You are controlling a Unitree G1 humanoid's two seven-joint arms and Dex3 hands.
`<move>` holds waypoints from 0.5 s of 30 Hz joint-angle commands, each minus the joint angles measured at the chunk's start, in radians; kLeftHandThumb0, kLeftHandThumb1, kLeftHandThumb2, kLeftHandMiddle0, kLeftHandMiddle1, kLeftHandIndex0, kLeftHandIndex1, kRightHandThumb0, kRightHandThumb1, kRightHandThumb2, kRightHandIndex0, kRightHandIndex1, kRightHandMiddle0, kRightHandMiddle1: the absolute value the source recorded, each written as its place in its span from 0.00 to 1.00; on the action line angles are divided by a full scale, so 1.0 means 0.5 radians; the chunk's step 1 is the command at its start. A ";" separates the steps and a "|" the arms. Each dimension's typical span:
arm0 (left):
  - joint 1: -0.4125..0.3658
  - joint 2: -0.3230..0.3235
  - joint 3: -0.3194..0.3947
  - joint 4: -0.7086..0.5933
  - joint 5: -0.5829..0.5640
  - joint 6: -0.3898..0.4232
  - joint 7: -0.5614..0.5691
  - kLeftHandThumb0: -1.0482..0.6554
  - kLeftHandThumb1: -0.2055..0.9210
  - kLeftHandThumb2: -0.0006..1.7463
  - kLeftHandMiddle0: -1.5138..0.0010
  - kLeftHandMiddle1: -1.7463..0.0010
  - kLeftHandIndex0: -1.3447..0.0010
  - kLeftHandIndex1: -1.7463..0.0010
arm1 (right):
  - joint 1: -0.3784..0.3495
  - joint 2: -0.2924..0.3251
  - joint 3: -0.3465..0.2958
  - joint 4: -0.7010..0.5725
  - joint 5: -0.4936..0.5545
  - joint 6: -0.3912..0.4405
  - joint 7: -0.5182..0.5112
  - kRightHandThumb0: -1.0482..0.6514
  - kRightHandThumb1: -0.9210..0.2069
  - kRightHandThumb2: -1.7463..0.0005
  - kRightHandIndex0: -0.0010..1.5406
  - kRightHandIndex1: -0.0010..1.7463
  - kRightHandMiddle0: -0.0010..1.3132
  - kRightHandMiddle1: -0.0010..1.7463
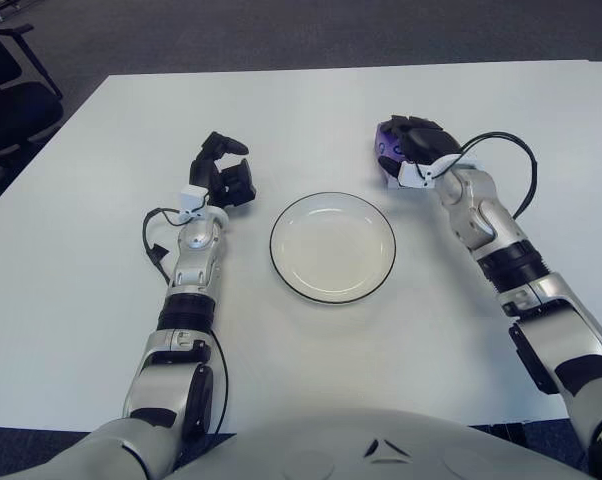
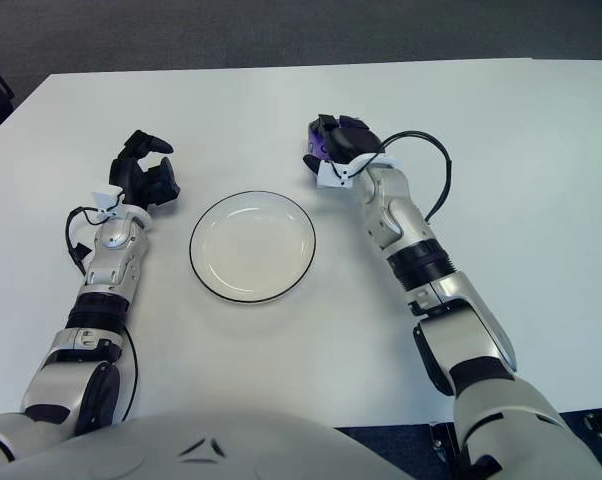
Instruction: Put the tissue paper into the plate.
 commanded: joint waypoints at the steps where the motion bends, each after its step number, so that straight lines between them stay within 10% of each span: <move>1: 0.364 -0.155 -0.029 0.167 0.019 -0.035 0.030 0.34 0.49 0.73 0.15 0.00 0.56 0.00 | -0.036 0.062 0.061 0.189 0.018 0.016 0.066 0.03 0.00 0.41 0.00 0.00 0.00 0.37; 15: 0.379 -0.167 -0.031 0.154 0.037 -0.079 0.063 0.34 0.49 0.74 0.14 0.00 0.56 0.00 | -0.233 0.152 0.136 0.695 0.021 -0.031 0.020 0.03 0.00 0.40 0.00 0.00 0.00 0.37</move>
